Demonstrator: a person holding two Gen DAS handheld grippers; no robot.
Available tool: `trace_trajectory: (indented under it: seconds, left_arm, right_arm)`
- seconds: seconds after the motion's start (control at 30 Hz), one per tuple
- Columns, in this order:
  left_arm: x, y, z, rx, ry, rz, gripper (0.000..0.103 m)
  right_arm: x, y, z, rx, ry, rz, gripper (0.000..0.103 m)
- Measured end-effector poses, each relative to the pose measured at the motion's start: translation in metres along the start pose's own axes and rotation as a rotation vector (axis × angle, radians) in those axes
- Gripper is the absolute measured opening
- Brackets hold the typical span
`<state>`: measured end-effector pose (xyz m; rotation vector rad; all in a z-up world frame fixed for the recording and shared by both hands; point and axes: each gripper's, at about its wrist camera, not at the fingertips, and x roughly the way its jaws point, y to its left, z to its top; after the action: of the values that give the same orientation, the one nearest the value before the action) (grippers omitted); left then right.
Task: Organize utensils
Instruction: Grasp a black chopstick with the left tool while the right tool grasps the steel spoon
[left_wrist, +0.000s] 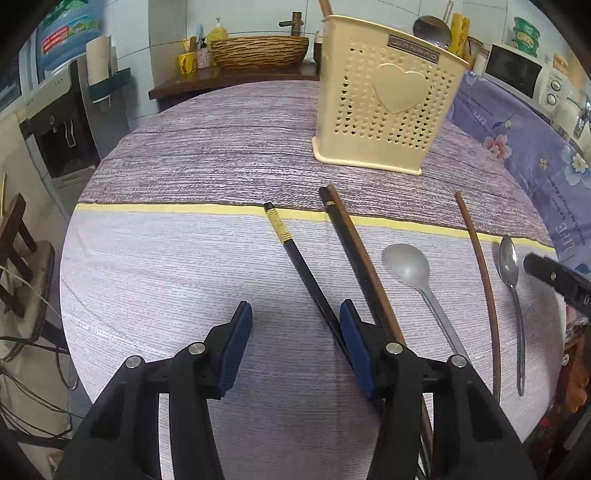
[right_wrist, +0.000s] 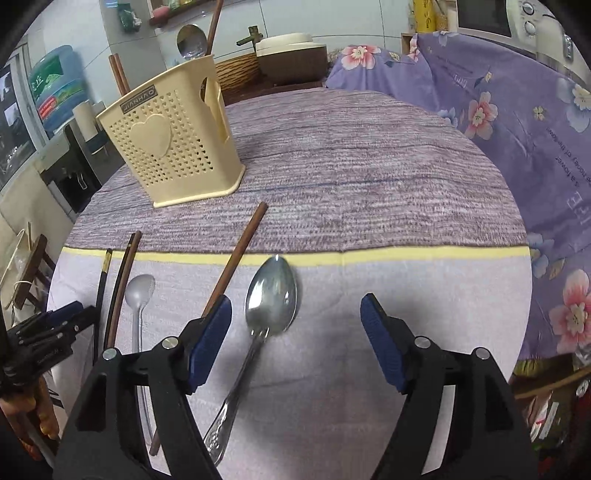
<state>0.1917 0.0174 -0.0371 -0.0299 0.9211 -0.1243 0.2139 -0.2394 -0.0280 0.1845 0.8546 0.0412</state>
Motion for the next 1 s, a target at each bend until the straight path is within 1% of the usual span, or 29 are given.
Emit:
trace_trajectory:
  seconds: [0.07, 0.17, 0.23, 0.33, 0.37, 0.43, 0.47, 0.53, 0.63, 0.7, 0.8, 1.0]
  left_arm:
    - [0.0, 0.002, 0.001, -0.021, 0.001, -0.005, 0.05]
    - [0.002, 0.0, 0.003, -0.024, -0.003, 0.007, 0.05]
    - [0.004, -0.003, 0.006, -0.025, -0.003, 0.019, 0.05]
    - [0.009, -0.006, 0.011, -0.01, -0.001, 0.043, 0.05]
    - [0.01, -0.007, 0.013, -0.009, 0.001, 0.05, 0.049]
    - [0.013, -0.005, 0.017, -0.01, 0.004, 0.059, 0.046]
    - [0.015, -0.004, 0.02, -0.01, 0.005, 0.066, 0.043]
    - [0.019, -0.004, 0.027, -0.009, 0.011, 0.081, 0.039]
    - [0.027, -0.009, 0.036, 0.014, 0.016, 0.086, 0.033]
    - [0.03, -0.013, 0.04, 0.026, 0.019, 0.097, 0.026]
    - [0.034, -0.019, 0.045, 0.045, 0.023, 0.093, 0.022]
    - [0.034, -0.019, 0.045, 0.048, 0.022, 0.088, 0.02]
  right_arm:
    - [-0.001, 0.007, -0.005, -0.008, 0.009, -0.01, 0.072]
    - [0.003, 0.02, -0.01, -0.032, 0.026, -0.02, 0.072]
    - [0.007, 0.028, -0.012, -0.052, 0.033, -0.052, 0.066]
    - [0.016, 0.032, -0.014, -0.058, 0.063, -0.088, 0.062]
    - [0.018, 0.033, -0.015, -0.059, 0.059, -0.101, 0.062]
    - [0.02, 0.035, -0.015, -0.06, 0.054, -0.123, 0.059]
    - [0.021, 0.035, -0.014, -0.056, 0.053, -0.126, 0.059]
    - [0.024, 0.037, -0.01, -0.057, 0.052, -0.138, 0.053]
    - [0.031, 0.04, -0.002, -0.052, 0.053, -0.139, 0.049]
    - [0.035, 0.042, 0.003, -0.056, 0.058, -0.137, 0.047]
    - [0.038, 0.045, 0.006, -0.06, 0.065, -0.13, 0.047]
    - [0.037, 0.044, 0.005, -0.064, 0.067, -0.124, 0.044]
